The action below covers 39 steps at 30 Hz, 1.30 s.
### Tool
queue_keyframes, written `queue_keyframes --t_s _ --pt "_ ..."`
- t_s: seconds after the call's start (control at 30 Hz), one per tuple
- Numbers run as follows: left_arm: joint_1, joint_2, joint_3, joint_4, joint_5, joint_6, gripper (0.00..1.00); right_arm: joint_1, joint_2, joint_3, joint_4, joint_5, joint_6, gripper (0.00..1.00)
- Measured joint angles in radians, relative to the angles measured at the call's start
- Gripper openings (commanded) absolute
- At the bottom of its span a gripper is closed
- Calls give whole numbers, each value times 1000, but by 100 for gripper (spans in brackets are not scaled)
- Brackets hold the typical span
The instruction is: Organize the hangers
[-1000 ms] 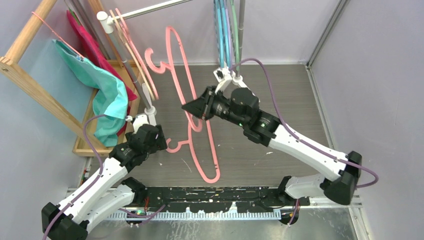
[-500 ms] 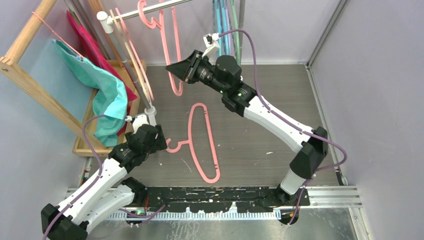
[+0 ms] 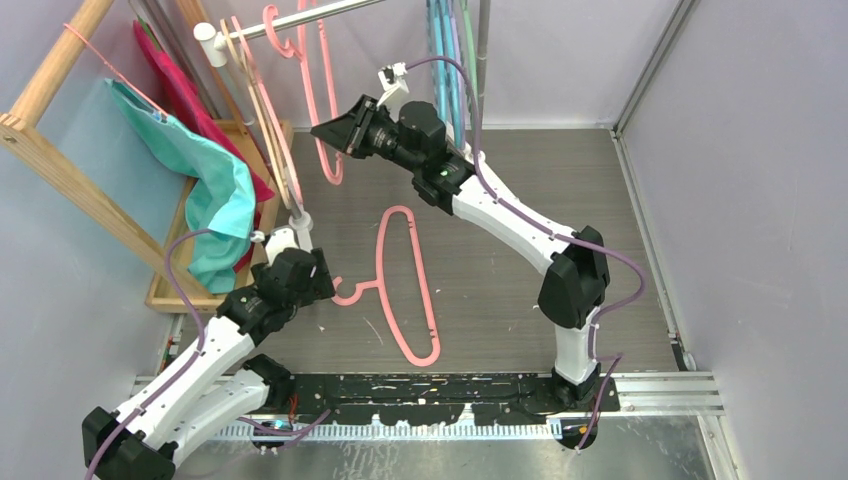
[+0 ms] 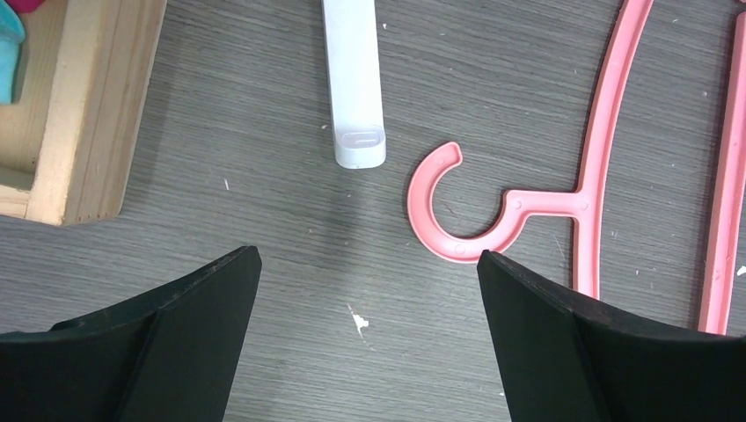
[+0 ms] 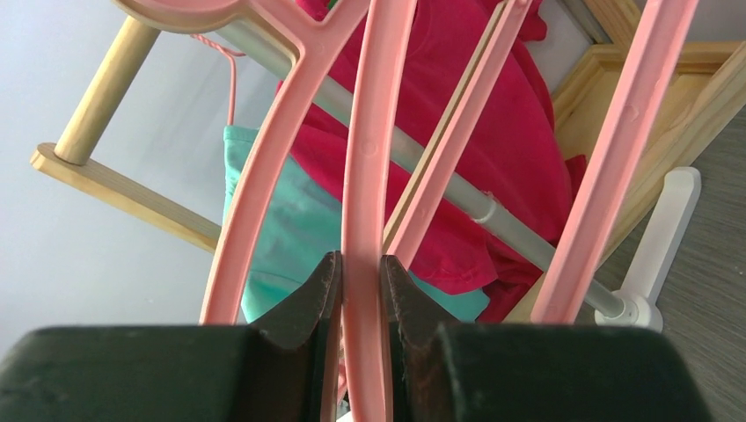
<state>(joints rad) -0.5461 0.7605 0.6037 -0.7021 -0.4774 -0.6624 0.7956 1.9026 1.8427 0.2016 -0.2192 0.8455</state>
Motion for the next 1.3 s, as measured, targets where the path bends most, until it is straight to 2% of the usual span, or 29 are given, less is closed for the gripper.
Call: queue_keyframes --t_s 0.03,0.07,0.3,0.47,0.63,0.87,1.0,1.13,1.3 --pt "0 1 0 3 0 1 98 0 6 1 2 -6 2 2" --pt "0 2 0 6 1 1 98 0 10 1 6 -11 3 7" --pt "0 14 0 14 3 1 98 -2 14 -4 16 -27 6 50" --pt "0 17 0 17 3 1 98 -5 -16 -77 18 -34 -14 66" --pt "0 25 0 16 3 1 98 -5 -154 -270 30 -2 -67 84" --pt "0 32 0 17 3 0 98 34 -478 -567 -13 124 -230 85" --pt "0 34 0 17 3 -3 98 149 -597 -708 -79 253 -357 83" --pt "0 45 0 21 3 -3 98 315 -572 -836 -194 394 -456 82" --pt "0 78 0 25 3 -4 98 476 -391 -934 -358 525 -509 81"
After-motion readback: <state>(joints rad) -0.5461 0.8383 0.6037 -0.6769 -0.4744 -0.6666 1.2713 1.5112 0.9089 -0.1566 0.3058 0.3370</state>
